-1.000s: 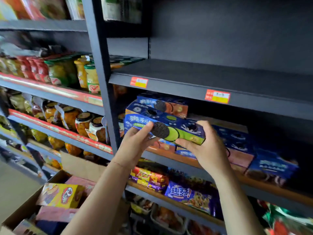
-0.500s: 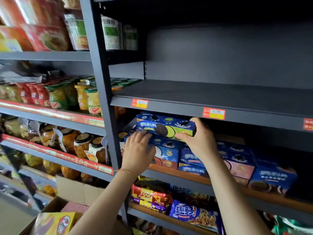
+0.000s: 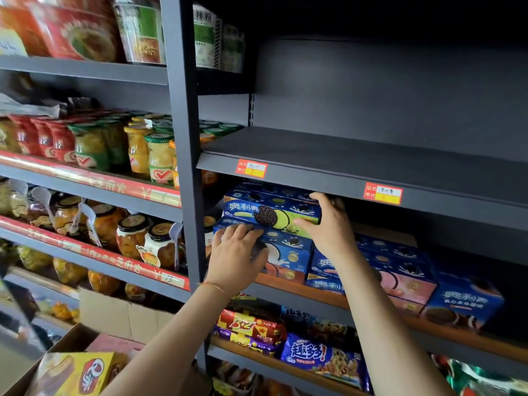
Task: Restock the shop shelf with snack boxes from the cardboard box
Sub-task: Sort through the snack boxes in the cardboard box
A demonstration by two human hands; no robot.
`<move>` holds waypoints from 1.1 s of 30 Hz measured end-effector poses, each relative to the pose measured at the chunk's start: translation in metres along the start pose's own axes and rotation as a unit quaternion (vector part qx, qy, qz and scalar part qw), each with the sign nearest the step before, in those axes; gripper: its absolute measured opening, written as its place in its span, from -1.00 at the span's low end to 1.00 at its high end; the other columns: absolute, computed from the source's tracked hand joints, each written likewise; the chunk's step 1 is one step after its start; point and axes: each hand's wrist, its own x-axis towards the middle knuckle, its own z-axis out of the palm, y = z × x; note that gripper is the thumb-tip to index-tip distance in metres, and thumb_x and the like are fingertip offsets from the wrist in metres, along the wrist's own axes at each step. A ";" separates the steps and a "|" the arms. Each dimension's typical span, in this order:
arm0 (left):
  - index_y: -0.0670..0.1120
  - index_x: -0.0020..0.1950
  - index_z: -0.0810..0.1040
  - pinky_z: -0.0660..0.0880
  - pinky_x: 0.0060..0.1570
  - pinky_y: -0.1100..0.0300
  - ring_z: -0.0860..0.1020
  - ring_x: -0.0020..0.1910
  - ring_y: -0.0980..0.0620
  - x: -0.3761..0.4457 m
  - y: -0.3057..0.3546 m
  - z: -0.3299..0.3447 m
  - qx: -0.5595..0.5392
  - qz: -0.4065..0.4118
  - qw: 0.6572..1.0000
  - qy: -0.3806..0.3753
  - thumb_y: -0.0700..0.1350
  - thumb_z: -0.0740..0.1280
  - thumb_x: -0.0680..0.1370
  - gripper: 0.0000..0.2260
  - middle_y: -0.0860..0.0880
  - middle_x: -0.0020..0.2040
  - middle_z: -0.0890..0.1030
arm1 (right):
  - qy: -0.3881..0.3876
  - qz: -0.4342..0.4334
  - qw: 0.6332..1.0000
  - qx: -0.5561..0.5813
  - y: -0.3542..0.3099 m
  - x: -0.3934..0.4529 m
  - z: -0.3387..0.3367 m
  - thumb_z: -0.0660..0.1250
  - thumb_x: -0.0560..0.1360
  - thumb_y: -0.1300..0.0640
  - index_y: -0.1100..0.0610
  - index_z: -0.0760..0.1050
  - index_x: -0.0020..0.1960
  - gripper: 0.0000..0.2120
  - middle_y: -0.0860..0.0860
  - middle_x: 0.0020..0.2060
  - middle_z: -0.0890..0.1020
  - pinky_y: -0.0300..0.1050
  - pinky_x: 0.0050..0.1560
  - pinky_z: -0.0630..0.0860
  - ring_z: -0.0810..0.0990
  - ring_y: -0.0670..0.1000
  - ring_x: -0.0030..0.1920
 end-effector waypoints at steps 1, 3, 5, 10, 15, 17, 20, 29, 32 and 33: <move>0.00 0.31 0.58 0.38 0.31 -0.13 0.51 0.25 -0.11 0.000 -0.001 0.000 -0.008 0.008 1.000 -0.005 0.20 0.11 0.51 -0.49 0.01 0.22 0.59 | 0.024 -0.017 1.000 -0.007 -0.002 -0.005 0.001 0.49 0.46 -0.05 0.03 0.32 0.45 -0.35 0.11 0.41 0.30 -0.03 0.20 0.46 0.42 0.15 0.36; -0.01 0.38 0.53 0.30 0.39 -0.08 0.44 0.33 -0.08 -0.002 -0.006 -0.002 -0.043 0.031 0.999 0.000 0.20 0.11 0.51 -0.47 -0.01 0.30 0.55 | 0.100 -0.058 0.993 -0.010 -0.008 -0.019 0.005 0.49 0.45 -0.03 0.07 0.36 0.40 -0.40 0.12 0.37 0.32 -0.04 0.12 0.53 0.46 0.13 0.29; -0.03 0.35 0.54 0.33 0.35 0.01 0.43 0.31 -0.04 -0.011 -0.014 -0.009 -0.106 0.038 0.993 0.036 0.14 0.16 0.53 -0.53 -0.01 0.29 0.54 | 0.152 -0.107 0.982 0.045 -0.022 -0.035 0.014 0.41 0.51 0.02 0.10 0.47 0.21 -0.67 0.05 0.14 0.47 -0.19 -0.13 0.49 0.55 0.02 -0.02; -0.06 -0.03 0.65 0.54 -0.21 0.09 0.60 -0.23 0.08 -0.064 -0.065 -0.023 -0.266 -0.109 0.948 0.137 -0.02 0.23 0.54 -0.78 0.06 -0.19 0.65 | -0.065 -0.200 0.960 0.186 -0.080 -0.072 0.081 0.27 0.58 0.10 0.11 0.52 -0.16 -0.83 -0.08 -0.38 0.51 -0.24 -0.35 0.38 0.49 -0.05 -0.34; 0.00 -0.01 0.63 0.50 -0.19 0.13 0.60 -0.19 0.06 -0.159 -0.173 0.007 -0.252 -0.382 0.887 0.057 -0.07 0.26 0.57 -0.85 0.06 -0.16 0.67 | -0.344 -0.105 0.921 0.151 -0.104 -0.107 0.228 0.28 0.60 0.08 0.06 0.55 -0.15 -0.83 -0.09 -0.36 0.56 -0.16 -0.26 0.48 0.55 -0.14 -0.29; -0.04 0.03 0.64 0.44 -0.12 0.12 0.61 -0.05 -0.05 -0.212 -0.222 0.025 -0.214 -0.474 0.854 -0.011 -0.10 0.29 0.56 -0.86 -0.02 -0.06 0.69 | -0.428 -0.054 0.895 0.113 -0.101 -0.128 0.293 0.29 0.58 0.08 0.04 0.53 -0.19 -0.83 -0.10 -0.40 0.54 -0.05 -0.22 0.53 0.55 -0.11 -0.29; -0.05 0.12 0.64 0.44 -0.04 0.11 0.60 0.08 -0.12 -0.286 -0.281 0.043 -0.169 -0.569 0.797 -0.111 -0.07 0.29 0.56 -0.80 -0.08 0.07 0.68 | -0.528 -0.028 0.848 0.041 -0.097 -0.167 0.382 0.33 0.55 0.06 -0.05 0.51 -0.15 -0.91 -0.10 -0.28 0.57 -0.08 -0.13 0.49 0.60 0.03 -0.14; -0.12 0.31 0.57 0.40 0.21 0.14 0.50 0.23 -0.14 -0.385 -0.369 0.079 -0.172 -0.606 0.743 -0.227 -0.13 0.29 0.56 -0.67 -0.15 0.21 0.53 | -0.525 0.049 0.845 -0.091 -0.103 -0.255 0.550 0.46 0.44 0.14 0.27 0.43 0.32 -0.49 0.21 0.23 0.49 0.01 0.23 0.41 0.49 0.23 0.26; -0.10 0.30 0.57 0.41 0.20 0.14 0.49 0.25 -0.12 -0.393 -0.383 0.094 -0.178 -0.590 0.751 -0.238 -0.12 0.31 0.56 -0.68 -0.14 0.22 0.53 | -0.520 0.040 0.843 -0.130 -0.102 -0.268 0.585 0.54 0.35 0.06 0.26 0.44 0.22 -0.45 0.23 0.19 0.52 0.08 0.18 0.48 0.51 0.26 0.22; -0.09 0.31 0.57 0.42 0.19 0.12 0.48 0.25 -0.11 -0.396 -0.386 0.099 -0.171 -0.585 0.756 -0.240 -0.11 0.31 0.56 -0.68 -0.13 0.21 0.54 | -0.524 0.039 0.839 -0.141 -0.101 -0.271 0.594 0.56 0.32 0.04 0.25 0.44 0.21 -0.42 0.23 0.17 0.52 0.09 0.17 0.50 0.51 0.26 0.21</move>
